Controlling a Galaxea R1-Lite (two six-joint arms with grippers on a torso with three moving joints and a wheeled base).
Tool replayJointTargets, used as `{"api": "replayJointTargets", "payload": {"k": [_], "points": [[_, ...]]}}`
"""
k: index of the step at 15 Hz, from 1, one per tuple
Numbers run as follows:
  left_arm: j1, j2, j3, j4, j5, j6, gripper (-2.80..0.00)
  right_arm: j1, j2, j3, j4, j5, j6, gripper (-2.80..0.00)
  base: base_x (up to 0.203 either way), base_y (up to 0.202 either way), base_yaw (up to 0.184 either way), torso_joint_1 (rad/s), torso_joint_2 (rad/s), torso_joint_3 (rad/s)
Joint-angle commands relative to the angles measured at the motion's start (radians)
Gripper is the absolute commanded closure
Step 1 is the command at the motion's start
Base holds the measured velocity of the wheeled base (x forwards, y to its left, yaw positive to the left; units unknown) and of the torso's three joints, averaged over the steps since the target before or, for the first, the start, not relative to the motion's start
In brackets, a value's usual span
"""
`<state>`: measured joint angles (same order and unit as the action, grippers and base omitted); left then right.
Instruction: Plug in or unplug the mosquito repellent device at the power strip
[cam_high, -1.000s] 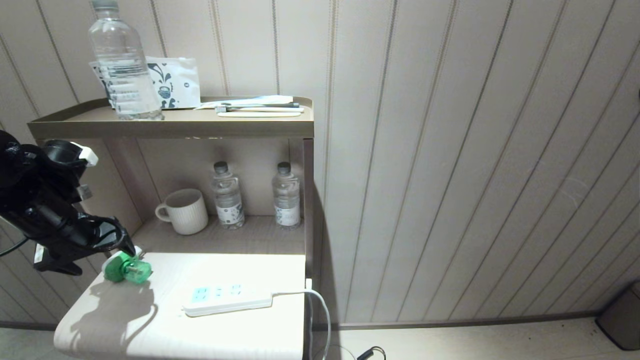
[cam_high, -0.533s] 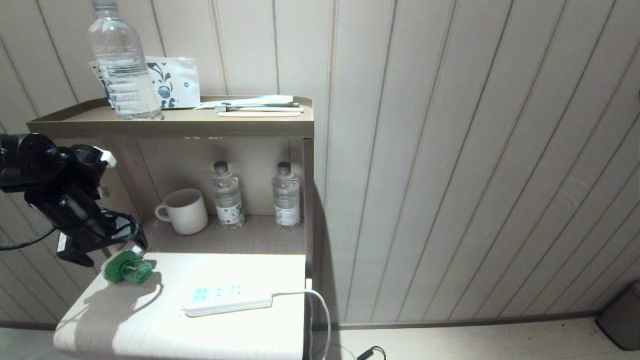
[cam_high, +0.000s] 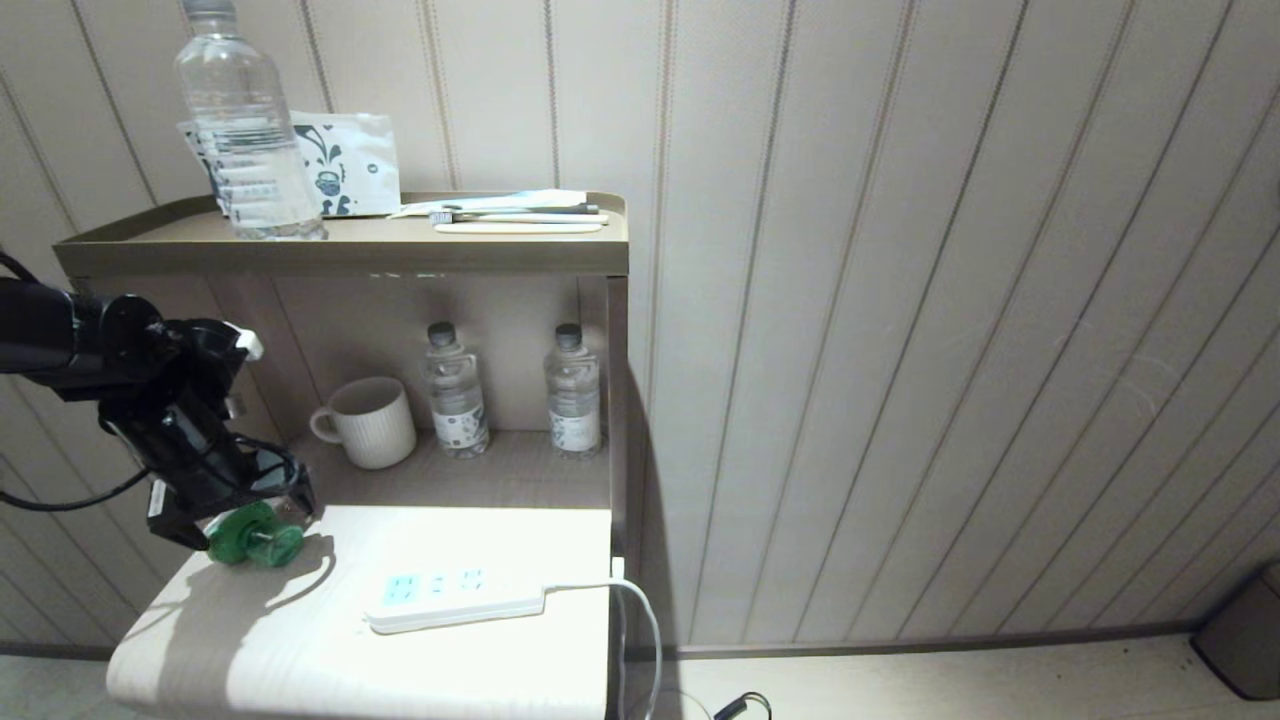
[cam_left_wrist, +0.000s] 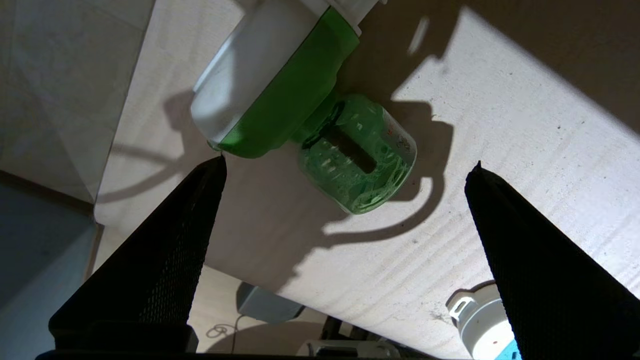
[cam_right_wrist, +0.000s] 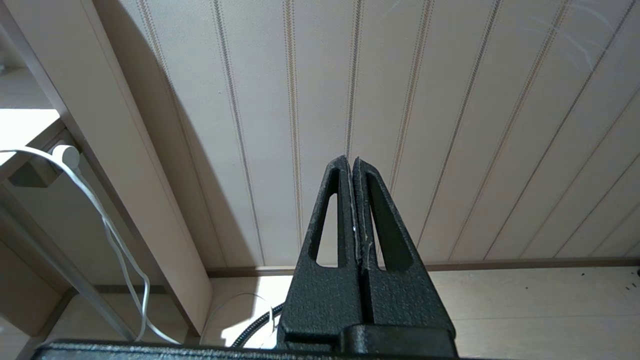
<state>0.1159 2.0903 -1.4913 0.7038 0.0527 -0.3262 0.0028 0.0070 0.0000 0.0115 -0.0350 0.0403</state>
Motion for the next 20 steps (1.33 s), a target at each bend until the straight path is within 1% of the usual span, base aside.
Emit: {"api": "replayJointTargets", "payload": {"k": [1,4,7,9,11,13,15,20], "points": [[-0.015,0.008,0.006,0.005,-0.002,-0.002,-2.8,0.0,0.001,0.0,-0.001,0.0,0.001,0.0,0.0,0.0,0.0,0.0,0.0,0.0],[-0.059,-0.002,0.016,0.006,-0.002,-0.008,-2.8,0.0,0.001,0.0,0.001,0.0,0.0,0.0,0.0,0.0,0.0,0.0,0.0,0.0],[-0.06,-0.027,0.006,0.016,0.006,-0.011,-2.8,0.0,0.001,0.0,0.0,0.0,0.001,0.0,0.0,0.0,0.0,0.0,0.0,0.0],[-0.053,-0.074,0.018,0.022,0.011,-0.009,-2.8,0.0,0.001,0.0,0.001,0.0,0.0,0.0,0.0,0.0,0.0,0.0,0.0,0.0],[-0.029,-0.119,0.016,0.031,0.014,-0.002,-2.8,0.0,0.001,0.0,0.0,0.0,0.001,0.0,0.0,0.0,0.0,0.0,0.0,0.0],[-0.005,-0.13,0.005,0.024,0.028,0.004,-2.8,0.0,0.001,0.0,-0.001,0.0,0.0,0.0,0.0,0.0,0.0,0.0,0.0,0.0],[0.01,-0.109,-0.016,0.02,0.048,0.008,-2.8,0.0,0.001,0.0,0.0,0.0,0.0,0.0,0.0,0.0,0.0,0.0,0.0,0.0],[0.017,-0.001,-0.074,0.014,0.052,0.008,-2.8,0.0,0.001,0.0,0.0,0.0,0.0,0.0,0.0,0.0,0.0,0.0,0.0,0.0]]}}
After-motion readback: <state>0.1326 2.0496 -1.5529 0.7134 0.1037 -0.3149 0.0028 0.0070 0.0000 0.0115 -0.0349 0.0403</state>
